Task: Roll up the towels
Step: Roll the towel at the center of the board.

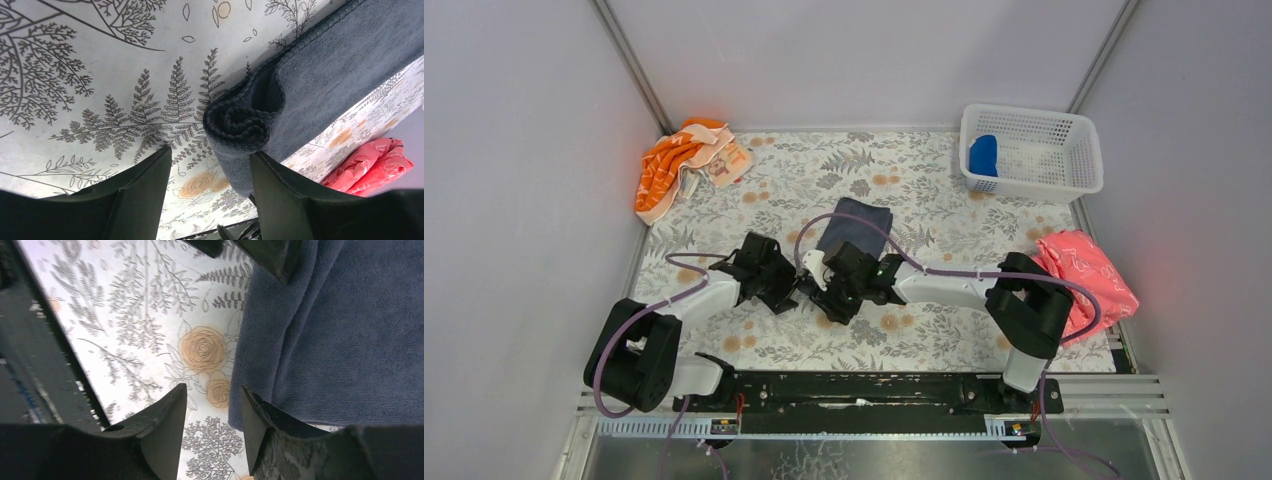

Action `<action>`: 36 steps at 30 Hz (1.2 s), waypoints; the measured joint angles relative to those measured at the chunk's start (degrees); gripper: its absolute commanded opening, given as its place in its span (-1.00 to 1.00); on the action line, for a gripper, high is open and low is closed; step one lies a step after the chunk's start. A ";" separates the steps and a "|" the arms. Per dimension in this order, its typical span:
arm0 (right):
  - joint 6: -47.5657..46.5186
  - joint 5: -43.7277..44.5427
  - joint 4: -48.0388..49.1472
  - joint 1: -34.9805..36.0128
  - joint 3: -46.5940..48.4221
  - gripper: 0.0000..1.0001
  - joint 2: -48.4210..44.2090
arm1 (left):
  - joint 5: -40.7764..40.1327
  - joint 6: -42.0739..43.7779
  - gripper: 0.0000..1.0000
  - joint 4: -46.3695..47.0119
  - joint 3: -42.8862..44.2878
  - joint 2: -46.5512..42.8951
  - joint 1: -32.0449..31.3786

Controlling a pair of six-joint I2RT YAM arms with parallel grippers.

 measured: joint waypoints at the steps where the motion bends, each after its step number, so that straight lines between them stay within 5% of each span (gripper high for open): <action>1: -0.70 1.46 0.02 0.50 0.00 0.01 0.74 | 0.00 -0.07 0.16 -0.02 -0.02 -0.04 0.00; 28: -8.31 15.32 0.85 2.80 1.38 0.03 6.60 | 0.02 -0.63 0.04 -0.13 0.24 0.92 0.00; 31: -8.37 16.41 0.87 3.06 1.38 -0.08 6.69 | 0.26 -0.63 0.04 -0.13 0.76 1.66 0.00; 36: -8.70 18.18 0.52 3.23 2.03 -0.58 7.34 | 0.26 -0.59 0.06 -0.22 0.92 1.66 0.00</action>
